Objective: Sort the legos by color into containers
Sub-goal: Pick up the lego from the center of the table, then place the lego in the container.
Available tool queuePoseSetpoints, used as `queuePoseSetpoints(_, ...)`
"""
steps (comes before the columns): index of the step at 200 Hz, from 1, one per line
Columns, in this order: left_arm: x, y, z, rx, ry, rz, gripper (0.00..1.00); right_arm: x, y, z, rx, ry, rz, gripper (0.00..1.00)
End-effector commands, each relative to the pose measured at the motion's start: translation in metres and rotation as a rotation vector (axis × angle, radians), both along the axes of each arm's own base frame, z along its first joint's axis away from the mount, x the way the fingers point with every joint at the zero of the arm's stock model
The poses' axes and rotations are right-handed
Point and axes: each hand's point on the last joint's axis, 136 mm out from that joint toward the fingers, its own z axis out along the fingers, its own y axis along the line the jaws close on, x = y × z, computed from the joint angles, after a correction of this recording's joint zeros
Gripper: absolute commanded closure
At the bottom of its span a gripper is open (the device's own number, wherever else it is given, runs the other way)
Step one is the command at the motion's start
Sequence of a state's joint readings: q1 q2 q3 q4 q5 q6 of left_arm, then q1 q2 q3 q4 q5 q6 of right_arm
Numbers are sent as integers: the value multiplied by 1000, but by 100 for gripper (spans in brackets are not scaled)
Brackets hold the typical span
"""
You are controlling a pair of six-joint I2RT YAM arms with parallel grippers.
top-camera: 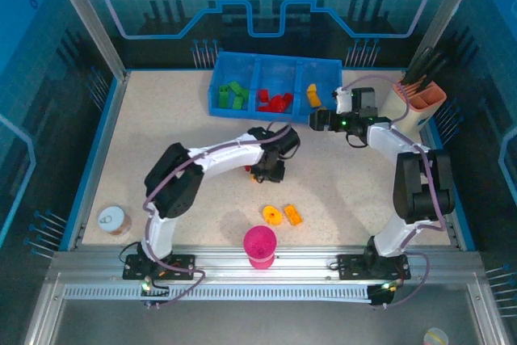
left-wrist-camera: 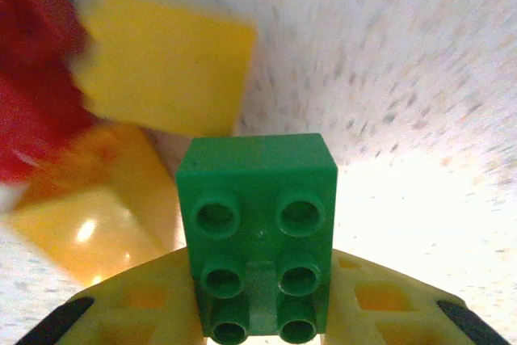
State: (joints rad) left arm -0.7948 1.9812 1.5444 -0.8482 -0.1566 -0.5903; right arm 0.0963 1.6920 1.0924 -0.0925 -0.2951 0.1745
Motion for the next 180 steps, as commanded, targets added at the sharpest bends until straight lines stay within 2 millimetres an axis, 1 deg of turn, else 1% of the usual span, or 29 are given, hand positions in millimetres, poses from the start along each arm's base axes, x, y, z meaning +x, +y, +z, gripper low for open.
queuePoseSetpoints(1, 48, 26, 84, -58, -242, 28, 81, -2, 21, -5, -55, 31, 64, 6)
queuePoseSetpoints(24, 84, 53, 122, -80, -397, 63, 81, -4, 39, -9, -135, 42, 120, 7)
queuePoseSetpoints(40, 114, 75, 146, -64, -519, 81, 81, -6, 45, -7, -213, -16, 114, 7)
queuePoseSetpoints(48, 129, 87, 154, -52, -576, 101, 80, -9, 52, -1, -234, -70, 126, 6)
queuePoseSetpoints(62, 153, 103, 163, -37, -645, 130, 80, -16, 63, 10, -252, -128, 149, 5)
queuePoseSetpoints(77, 178, 113, 167, -39, -699, 149, 80, -24, 71, 19, -257, -156, 177, 5)
queuePoseSetpoints(100, 219, 118, 164, 9, -784, 145, 80, -41, 83, 24, -262, -159, 215, 5)
queuePoseSetpoints(116, 243, 121, 160, 72, -848, 157, 80, -58, 88, 24, -276, -121, 233, 5)
queuePoseSetpoints(148, 281, 123, 145, 85, -887, 194, 79, -108, 97, 22, -290, -43, 276, 4)
queuePoseSetpoints(166, 298, 128, 132, 68, -880, 218, 78, -141, 96, 19, -319, 8, 287, 4)
queuePoseSetpoints(180, 307, 134, 122, 54, -861, 249, 78, -167, 91, 15, -337, 36, 274, 4)
